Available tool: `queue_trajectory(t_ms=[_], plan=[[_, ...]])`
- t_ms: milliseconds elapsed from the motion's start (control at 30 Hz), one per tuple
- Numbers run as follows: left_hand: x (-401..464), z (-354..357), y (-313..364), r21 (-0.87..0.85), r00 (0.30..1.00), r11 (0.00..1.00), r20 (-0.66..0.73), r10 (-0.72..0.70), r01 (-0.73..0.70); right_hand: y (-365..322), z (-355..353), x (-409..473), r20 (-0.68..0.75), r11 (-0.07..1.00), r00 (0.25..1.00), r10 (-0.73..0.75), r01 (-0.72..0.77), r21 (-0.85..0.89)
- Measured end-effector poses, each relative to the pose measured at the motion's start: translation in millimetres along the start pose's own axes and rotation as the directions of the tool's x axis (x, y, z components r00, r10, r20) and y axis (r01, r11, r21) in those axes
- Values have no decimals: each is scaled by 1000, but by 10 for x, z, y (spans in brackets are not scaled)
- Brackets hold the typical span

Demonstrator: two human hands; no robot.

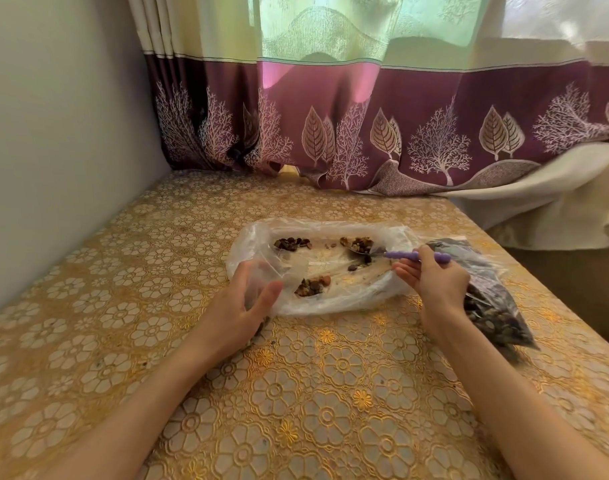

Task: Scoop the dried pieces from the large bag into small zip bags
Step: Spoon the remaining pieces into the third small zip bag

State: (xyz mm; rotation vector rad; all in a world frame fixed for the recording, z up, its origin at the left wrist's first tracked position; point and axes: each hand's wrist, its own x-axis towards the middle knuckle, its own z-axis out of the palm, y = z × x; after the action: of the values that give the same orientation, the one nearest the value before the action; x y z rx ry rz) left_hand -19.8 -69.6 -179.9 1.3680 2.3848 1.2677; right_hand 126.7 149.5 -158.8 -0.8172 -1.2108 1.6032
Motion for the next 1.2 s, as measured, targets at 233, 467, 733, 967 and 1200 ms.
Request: queue_trajectory(t_ms=[233, 467, 733, 967, 1200], plan=[[7, 2, -27, 2, 1000, 1000, 13, -8, 8, 81, 30, 13, 32, 999, 999, -20, 21, -36], [0, -2, -8, 5, 1000, 1000, 8, -16, 16, 104, -1, 24, 63, 999, 997, 36, -38, 31], [-23, -12, 21, -53, 999, 998, 5, -31, 32, 38, -32, -43, 84, 992, 995, 55, -64, 112], [-25, -43, 68, -161, 998, 986, -30, -49, 44, -136, -6, -207, 135, 993, 991, -10, -6, 120], [0, -54, 54, -221, 998, 975, -44, -51, 40, -429, 109, -455, 350, 990, 935, -63, 12, 144]])
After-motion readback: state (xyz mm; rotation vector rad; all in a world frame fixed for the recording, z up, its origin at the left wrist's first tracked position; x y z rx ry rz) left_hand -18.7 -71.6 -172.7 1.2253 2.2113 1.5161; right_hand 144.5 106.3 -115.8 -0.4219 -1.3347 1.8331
